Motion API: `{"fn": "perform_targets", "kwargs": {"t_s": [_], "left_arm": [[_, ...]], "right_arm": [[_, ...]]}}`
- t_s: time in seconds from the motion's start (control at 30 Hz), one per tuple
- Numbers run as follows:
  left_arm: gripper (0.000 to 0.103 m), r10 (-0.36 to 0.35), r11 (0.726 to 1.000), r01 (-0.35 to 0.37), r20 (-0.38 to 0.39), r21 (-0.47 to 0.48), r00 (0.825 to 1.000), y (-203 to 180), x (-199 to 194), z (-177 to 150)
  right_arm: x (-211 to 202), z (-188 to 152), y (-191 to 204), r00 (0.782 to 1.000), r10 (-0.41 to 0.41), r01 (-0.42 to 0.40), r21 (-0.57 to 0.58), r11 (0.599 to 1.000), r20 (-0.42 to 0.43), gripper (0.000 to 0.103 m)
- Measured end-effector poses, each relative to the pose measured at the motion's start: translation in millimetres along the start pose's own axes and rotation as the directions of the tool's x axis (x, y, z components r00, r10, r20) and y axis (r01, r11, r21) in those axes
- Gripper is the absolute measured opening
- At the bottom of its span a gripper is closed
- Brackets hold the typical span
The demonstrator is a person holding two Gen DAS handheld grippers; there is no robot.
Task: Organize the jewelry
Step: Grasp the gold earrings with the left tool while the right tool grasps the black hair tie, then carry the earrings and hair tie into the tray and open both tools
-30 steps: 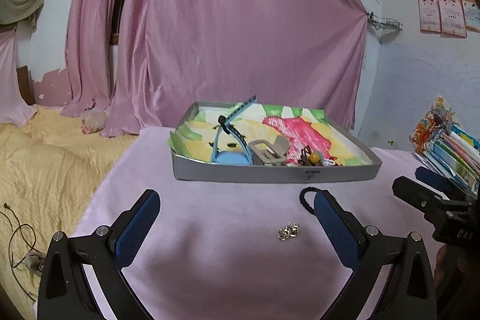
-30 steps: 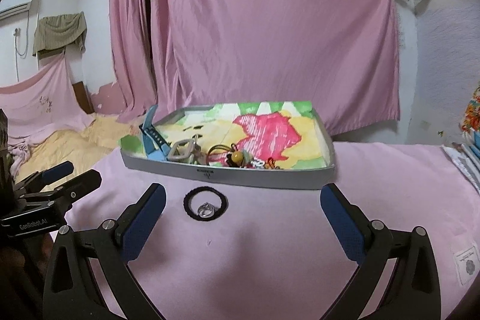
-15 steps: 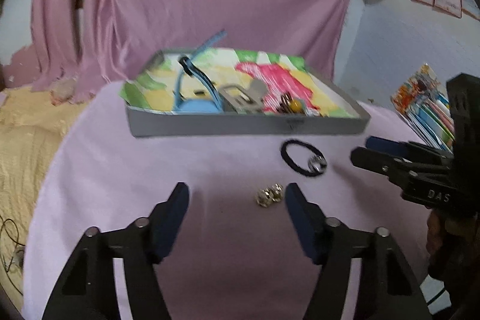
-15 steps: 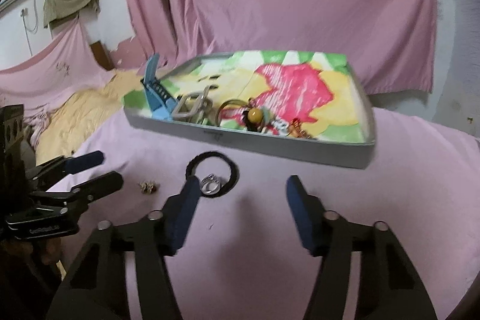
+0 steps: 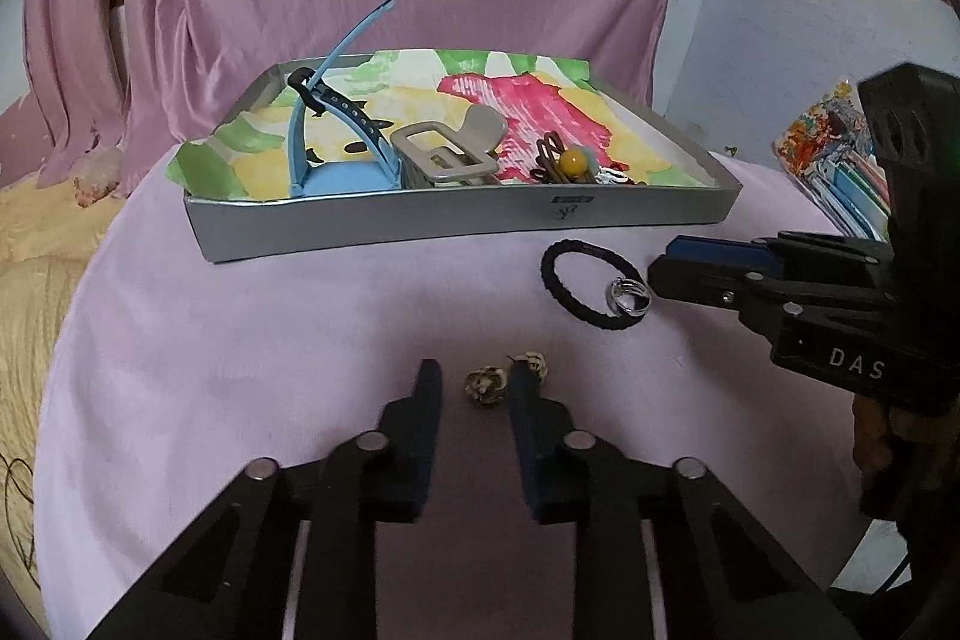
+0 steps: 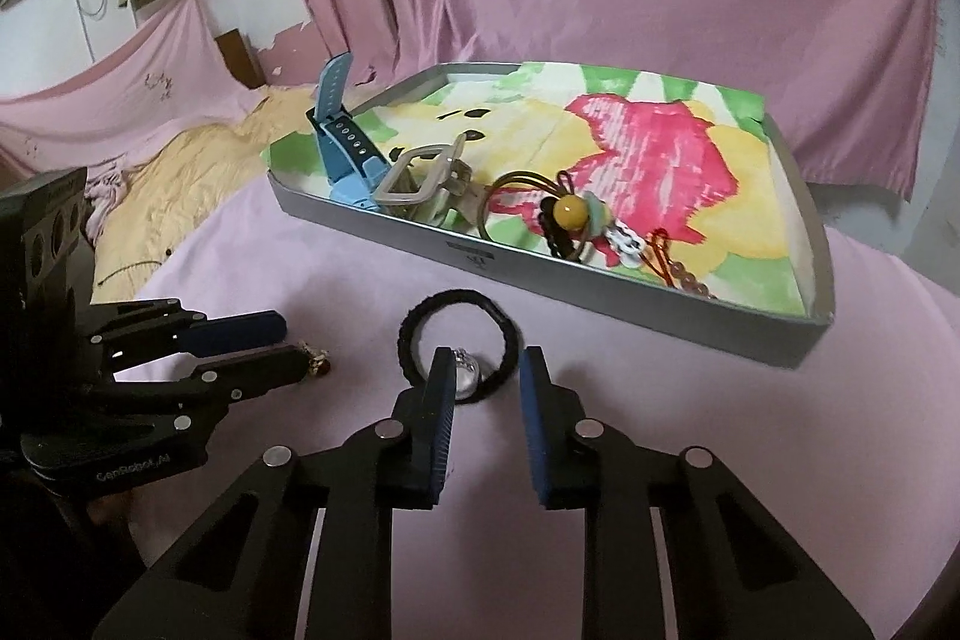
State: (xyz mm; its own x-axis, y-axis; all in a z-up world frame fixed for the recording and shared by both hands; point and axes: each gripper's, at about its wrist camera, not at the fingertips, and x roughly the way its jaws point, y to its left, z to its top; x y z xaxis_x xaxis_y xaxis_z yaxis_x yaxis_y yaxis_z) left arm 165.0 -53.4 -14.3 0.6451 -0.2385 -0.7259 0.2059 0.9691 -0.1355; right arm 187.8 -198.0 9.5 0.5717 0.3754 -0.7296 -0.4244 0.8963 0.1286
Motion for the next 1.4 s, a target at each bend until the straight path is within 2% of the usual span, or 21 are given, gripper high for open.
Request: {"fn": "perform_targets", "kwargs": {"t_s": [0.13, 0.43, 0.7, 0.9, 1.03, 1.13, 1.4], "left_arm": [[0.015, -0.003, 1.000, 0.003, -0.004, 0.007, 1.000, 0.3, 1.9, 1.7], [0.014, -0.019, 1.000, 0.019, -0.005, 0.005, 1.000, 0.4, 4.0, 3.9], [0.014, -0.032, 0.999, 0.032, 0.009, -0.014, 0.999, 2.8, 2.8, 3.5], [0.014, -0.039, 0.999, 0.041, 0.087, -0.025, 0.995, 3.3, -12.4, 8.3], [0.014, -0.029, 0.999, 0.033, 0.115, -0.029, 0.993, 2.9, -17.7, 14.6], [0.014, -0.027, 0.999, 0.033, 0.143, -0.043, 0.989, 0.9, -19.4, 22.9], [0.014, -0.043, 0.997, 0.055, 0.206, -0.054, 0.978, -18.2, -8.7, 57.8]], "right_arm": [[8.0, 3.3, 4.1, 1.000, 0.006, -0.007, -0.030, 1.000, -0.029, 0.018], [19.1, 6.3, 10.3, 0.998, 0.023, -0.028, -0.068, 0.997, -0.067, 0.008], [18.1, 5.0, 14.1, 0.997, 0.013, -0.021, -0.102, 0.995, -0.073, 0.007], [5.0, 3.7, 3.9, 0.999, 0.051, -0.052, -0.027, 0.998, -0.012, 0.005], [3.9, 0.7, -1.8, 0.998, 0.065, -0.065, 0.006, 0.998, 0.005, 0.005], [-4.2, 1.0, -9.0, 0.997, 0.065, -0.067, 0.039, 0.997, 0.047, 0.005], [-29.7, 12.0, -49.4, 0.990, -0.021, 0.006, 0.109, 0.994, 0.138, 0.005]]}}
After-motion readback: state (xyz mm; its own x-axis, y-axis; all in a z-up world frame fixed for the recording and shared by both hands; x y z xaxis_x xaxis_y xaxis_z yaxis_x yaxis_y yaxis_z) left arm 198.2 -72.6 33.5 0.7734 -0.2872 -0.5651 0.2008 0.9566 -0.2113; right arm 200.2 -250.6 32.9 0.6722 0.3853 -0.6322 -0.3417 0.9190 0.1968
